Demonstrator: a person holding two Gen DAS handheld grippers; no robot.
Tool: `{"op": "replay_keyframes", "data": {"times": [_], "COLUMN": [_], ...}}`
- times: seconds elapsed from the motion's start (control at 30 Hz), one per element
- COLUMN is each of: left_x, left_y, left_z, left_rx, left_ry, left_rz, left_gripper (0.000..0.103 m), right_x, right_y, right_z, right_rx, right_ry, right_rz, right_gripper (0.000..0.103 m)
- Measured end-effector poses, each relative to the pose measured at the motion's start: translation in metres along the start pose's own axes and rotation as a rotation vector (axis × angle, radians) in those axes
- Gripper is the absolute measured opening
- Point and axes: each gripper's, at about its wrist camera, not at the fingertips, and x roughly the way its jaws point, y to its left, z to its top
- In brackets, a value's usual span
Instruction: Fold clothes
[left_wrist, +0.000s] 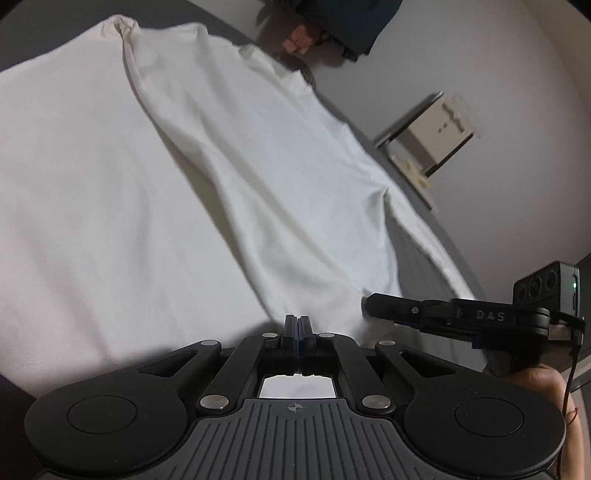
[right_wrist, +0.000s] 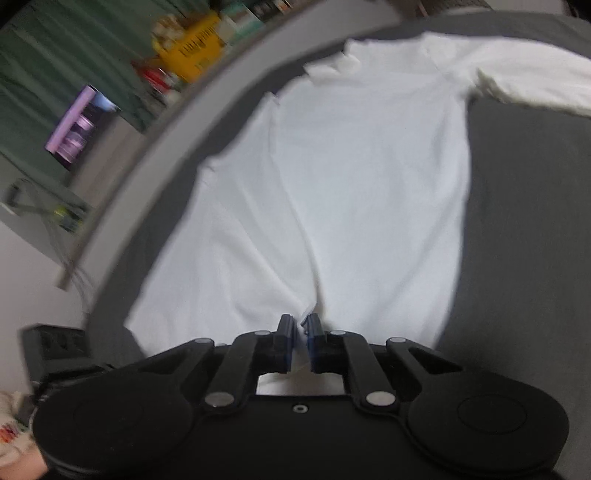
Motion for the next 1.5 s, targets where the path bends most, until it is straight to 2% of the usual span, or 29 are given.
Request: {"op": "replay_keyframes", "data": {"times": [0.07, 0.1, 0.17, 0.23, 0.27, 0.3, 0.33, 0.37, 0.4, 0.5, 0.6, 0.63, 0.7, 0.77, 0.87, 0.93, 0.97, 1.0, 1.03, 1.1, 1.2, 1.23, 1.37, 1.47, 1.5], "left_x": [-0.008, -0.01, -0.012, -0.012, -0.013, -0.013, -0.012, -0.011, -0.011, -0.003, 0.006, 0.009, 0.015, 0.017, 0.019, 0.019, 0.018, 0.017, 0.015, 0.009, -0.002, -0.005, 0.004, 0.007, 0.007], "left_y": [-0.002, -0.002, 0.0, 0.005, 0.007, 0.009, 0.009, 0.009, 0.009, 0.003, -0.002, -0.004, -0.006, -0.005, 0.001, 0.007, 0.01, 0.011, 0.01, 0.006, -0.001, -0.002, 0.006, 0.001, -0.002], "left_z": [0.0, 0.0, 0.0, -0.001, -0.001, -0.001, -0.002, -0.002, -0.002, 0.001, 0.003, 0.004, 0.001, -0.007, -0.016, -0.02, -0.022, -0.023, -0.024, -0.026, -0.027, -0.028, -0.035, -0.038, -0.037], "left_rx": [-0.004, -0.005, -0.05, -0.111, -0.132, -0.139, -0.142, -0.142, -0.139, -0.106, -0.116, -0.12, -0.135, -0.148, -0.182, -0.216, -0.229, -0.235, -0.231, -0.214, -0.175, -0.161, -0.189, -0.15, -0.138], "left_ry": [-0.028, -0.032, -0.034, -0.051, -0.065, -0.071, -0.074, -0.077, -0.08, -0.05, -0.015, -0.001, 0.028, 0.046, 0.045, 0.029, 0.019, 0.01, 0.004, -0.009, -0.022, -0.023, 0.024, 0.046, 0.051], "left_rz": [0.014, 0.028, 0.047, 0.008, -0.005, -0.003, 0.003, 0.002, -0.001, 0.025, -0.003, -0.017, -0.025, -0.013, -0.003, -0.01, -0.017, -0.022, -0.027, -0.046, -0.069, -0.07, -0.043, -0.019, -0.004], "left_gripper": [0.0, 0.001, 0.001, 0.003, 0.012, 0.04, 0.061, 0.093, 0.094, 0.094, 0.093, 0.087, 0.04, 0.03, 0.006, 0.003, 0.002, 0.0, 0.0, 0.0, 0.0, 0.0, 0.0, 0.0, 0.001], "right_x": [-0.006, -0.007, -0.003, 0.0, 0.0, 0.0, 0.0, 0.001, 0.0, 0.001, -0.001, -0.001, -0.001, 0.0, 0.002, 0.005, 0.008, 0.009, 0.01, -0.001, -0.021, -0.022, 0.0, 0.002, -0.001], "right_y": [-0.002, -0.004, -0.008, -0.011, -0.009, -0.008, -0.006, -0.005, -0.004, -0.003, -0.005, -0.005, -0.005, -0.006, -0.008, -0.011, -0.012, -0.012, -0.012, -0.005, 0.0, 0.0, -0.004, -0.003, -0.002], "right_z": [0.0, 0.0, -0.001, -0.002, -0.002, -0.002, -0.002, -0.002, -0.002, -0.003, -0.001, 0.0, 0.001, 0.001, -0.001, -0.003, -0.004, -0.004, -0.003, -0.002, -0.002, -0.003, -0.009, -0.01, -0.01], "right_rx": [0.023, 0.034, 0.042, 0.032, 0.028, 0.025, 0.021, 0.018, 0.015, 0.009, 0.017, 0.019, 0.023, 0.027, 0.031, 0.037, 0.039, 0.039, 0.039, 0.031, 0.048, 0.05, -0.005, -0.018, -0.02], "right_ry": [-0.014, -0.016, 0.004, 0.019, 0.018, 0.017, 0.016, 0.015, 0.016, 0.019, 0.013, 0.009, 0.005, 0.008, 0.025, 0.039, 0.044, 0.041, 0.036, -0.008, -0.078, -0.075, 0.04, 0.051, 0.044], "right_rz": [0.047, 0.04, -0.024, -0.096, -0.098, -0.101, -0.103, -0.105, -0.102, -0.099, -0.103, -0.102, -0.1, -0.1, -0.1, -0.094, -0.087, -0.081, -0.075, -0.035, 0.068, 0.062, -0.164, -0.185, -0.188], "right_gripper": [0.01, 0.011, 0.016, 0.023, 0.025, 0.027, 0.028, 0.032, 0.033, 0.034, 0.034, 0.035, 0.036, 0.036, 0.036, 0.035, 0.031, 0.017, 0.011, 0.007, 0.006, 0.006, 0.006, 0.012, 0.022]}}
